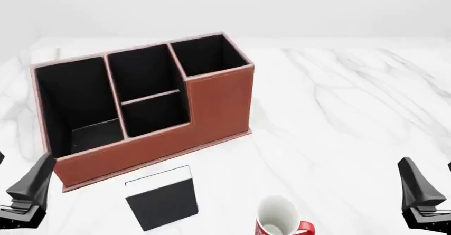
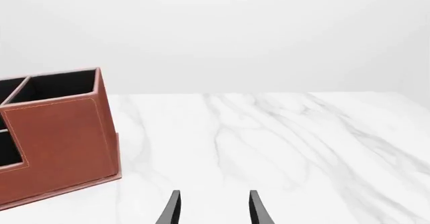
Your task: Pick up the book and place it in the front compartment of the caddy.
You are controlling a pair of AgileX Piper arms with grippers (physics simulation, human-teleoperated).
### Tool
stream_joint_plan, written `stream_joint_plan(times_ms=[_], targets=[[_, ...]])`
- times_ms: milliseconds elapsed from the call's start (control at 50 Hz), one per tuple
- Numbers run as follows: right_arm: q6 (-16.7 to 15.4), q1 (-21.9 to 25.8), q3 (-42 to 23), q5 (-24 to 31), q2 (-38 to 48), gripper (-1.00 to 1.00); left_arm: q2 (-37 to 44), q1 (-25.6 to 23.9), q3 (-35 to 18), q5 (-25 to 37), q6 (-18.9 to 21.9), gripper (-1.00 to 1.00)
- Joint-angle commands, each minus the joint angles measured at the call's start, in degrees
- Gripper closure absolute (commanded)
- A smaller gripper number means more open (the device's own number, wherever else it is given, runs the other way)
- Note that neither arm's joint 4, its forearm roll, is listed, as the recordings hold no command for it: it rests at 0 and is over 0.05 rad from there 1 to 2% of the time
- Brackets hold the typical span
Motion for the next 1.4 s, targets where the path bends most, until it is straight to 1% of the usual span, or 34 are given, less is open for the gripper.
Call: stream_joint_plan(times_ms=[20, 40, 60, 80, 100, 120, 140, 160, 180, 260, 320, 340, 360, 460, 480, 580, 620, 660, 740, 760, 800, 860, 1020, 1040, 1060, 1080, 1100, 1140, 1160, 1180, 1400], targets=[[-0.1, 0.0, 0.0, 0.0, -0.2, -1.00, 7.9, -9.1, -10.5, 4.8, 7.5, -1.00], [-0.1, 0.0, 0.0, 0.0, -0.2, -1.00, 9.2, -10.3, -11.3, 4.8, 8.5, -1.00], [-0.1, 0.0, 0.0, 0.0, -0.1, -1.00, 11.5, -11.4, -13.8, 5.6, 8.8, -1.00], [-0.1, 0.0, 0.0, 0.0, -0.1, -1.00, 11.5, -11.4, -13.8, 5.6, 8.8, -1.00], [-0.1, 0.0, 0.0, 0.0, -0.2, -1.00, 13.7, -12.0, -14.3, 5.5, 9.4, -1.00], [-0.1, 0.0, 0.0, 0.0, -0.1, -1.00, 16.7, -14.0, -14.9, 5.5, 9.9, -1.00], [-0.1, 0.0, 0.0, 0.0, -0.2, -1.00, 17.5, -15.0, -15.0, 5.6, 11.4, -1.00], [-0.1, 0.0, 0.0, 0.0, -0.1, -1.00, 18.2, -14.9, -15.8, 5.9, 11.3, -1.00], [-0.1, 0.0, 0.0, 0.0, -0.2, -1.00, 20.6, -15.9, -16.5, 6.3, 11.3, -1.00], [-0.1, 0.0, 0.0, 0.0, -0.1, -1.00, 23.7, -16.6, -17.5, 6.8, 15.7, -1.00], [-0.1, 0.0, 0.0, 0.0, -0.2, -1.00, 24.1, -17.4, -19.0, 7.8, 15.8, -1.00], [-0.1, 0.0, 0.0, 0.0, -0.2, -1.00, 25.7, -18.3, -18.6, 8.0, 18.9, -1.00], [-0.1, 0.0, 0.0, 0.0, -0.1, -1.00, 26.2, -18.2, -18.7, 8.0, 19.6, -1.00], [-0.1, 0.0, 0.0, 0.0, -0.2, -1.00, 29.2, -20.7, -21.4, 10.9, 21.8, -1.00], [-0.1, 0.0, 0.0, 0.0, -0.2, -1.00, 30.7, -21.5, -22.9, 12.4, 22.0, -1.00], [-0.1, 0.0, 0.0, 0.0, -0.1, -1.00, 33.3, -23.7, -24.3, 14.6, 24.0, -1.00], [-0.1, 0.0, 0.0, 0.0, -0.2, -1.00, 35.2, -25.7, -25.9, 16.8, 24.6, -1.00], [-0.1, 0.0, 0.0, 0.0, -0.2, -1.00, 36.1, -26.6, -27.0, 18.1, 25.5, -1.00], [-0.1, 0.0, 0.0, 0.0, -0.2, -1.00, 37.8, -27.5, -28.5, 19.3, 26.1, -1.00], [-0.1, 0.0, 0.0, 0.0, -0.1, -1.00, 38.4, -27.9, -29.1, 19.8, 27.0, -1.00], [-0.1, 0.0, 0.0, 0.0, -0.2, -1.00, 39.3, -28.4, -30.3, 20.6, 27.3, -1.00], [-0.1, 0.0, 0.0, 0.0, -0.1, -1.00, 40.6, -29.8, -30.8, 21.6, 27.7, -1.00], [-0.1, 0.0, 0.0, 0.0, -0.1, -1.00, 42.5, -30.7, -32.2, 23.5, 29.4, -1.00], [-0.1, 0.0, 0.0, 0.0, -0.2, -1.00, 42.5, -30.5, -32.1, 23.5, 30.0, -1.00], [-0.1, 0.0, 0.0, 0.0, -0.2, -1.00, 42.3, -30.2, -31.5, 23.3, 32.0, -1.00], [-0.1, 0.0, 0.0, 0.0, -0.1, -1.00, 41.9, -31.3, -30.8, 23.4, 33.1, -1.00], [-0.1, 0.0, 0.0, 0.0, -0.2, -1.00, 42.2, -32.6, -30.9, 24.3, 32.4, -1.00], [-0.1, 0.0, 0.0, 0.0, -0.2, -1.00, 42.3, -32.8, -31.8, 25.2, 32.3, -1.00], [-0.1, -0.1, 0.1, -2.1, 1.8, -1.00, 42.6, -33.2, -32.0, 25.7, 32.5, -1.00], [0.0, -0.1, 0.1, -2.4, 2.1, -1.00, 42.8, -33.5, -32.1, 26.0, 32.5, -1.00], [0.0, -0.1, 0.1, -2.4, 2.2, -1.00, 44.5, -35.5, -32.8, 28.4, 32.6, -1.00]])
